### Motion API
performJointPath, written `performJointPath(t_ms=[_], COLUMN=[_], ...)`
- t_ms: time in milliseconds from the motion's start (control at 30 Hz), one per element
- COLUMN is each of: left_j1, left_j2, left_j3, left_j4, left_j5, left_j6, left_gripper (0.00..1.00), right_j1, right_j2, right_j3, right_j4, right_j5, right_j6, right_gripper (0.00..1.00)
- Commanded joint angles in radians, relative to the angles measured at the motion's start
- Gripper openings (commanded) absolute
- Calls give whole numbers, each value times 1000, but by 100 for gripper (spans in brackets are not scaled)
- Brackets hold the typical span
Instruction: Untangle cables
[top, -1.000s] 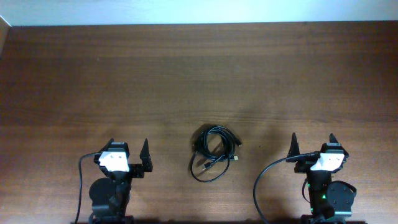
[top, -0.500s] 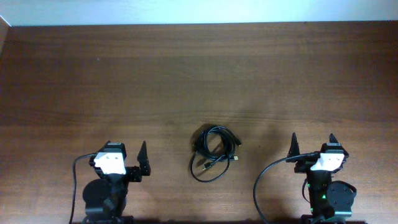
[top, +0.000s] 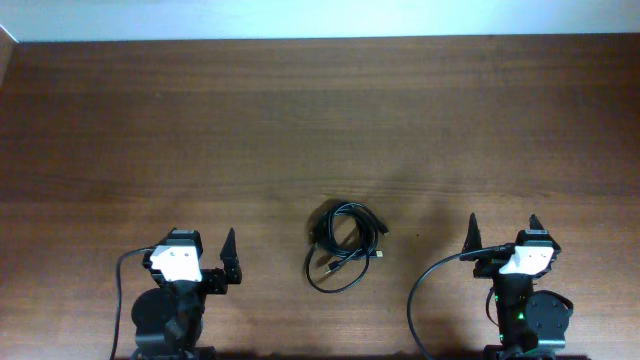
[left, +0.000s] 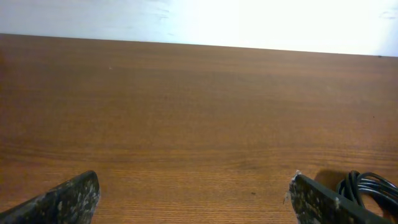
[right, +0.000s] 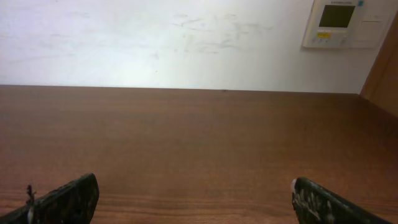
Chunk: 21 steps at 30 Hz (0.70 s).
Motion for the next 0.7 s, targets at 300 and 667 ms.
performJointPath(t_ms=[300,667], left_j1=[-1,-1], left_j2=[-1,72], left_j3=[21,69], left_j4=[-31,-46], left_j5=[2,2], left_j6=[13,13], left_gripper=[99,99], right_j1=[-7,-7], right_j2=[0,0], right_j3=[-5,-5], right_j4=[-6,-6], right_j5=[5,6], right_j6=[10,10], right_gripper=[99,98])
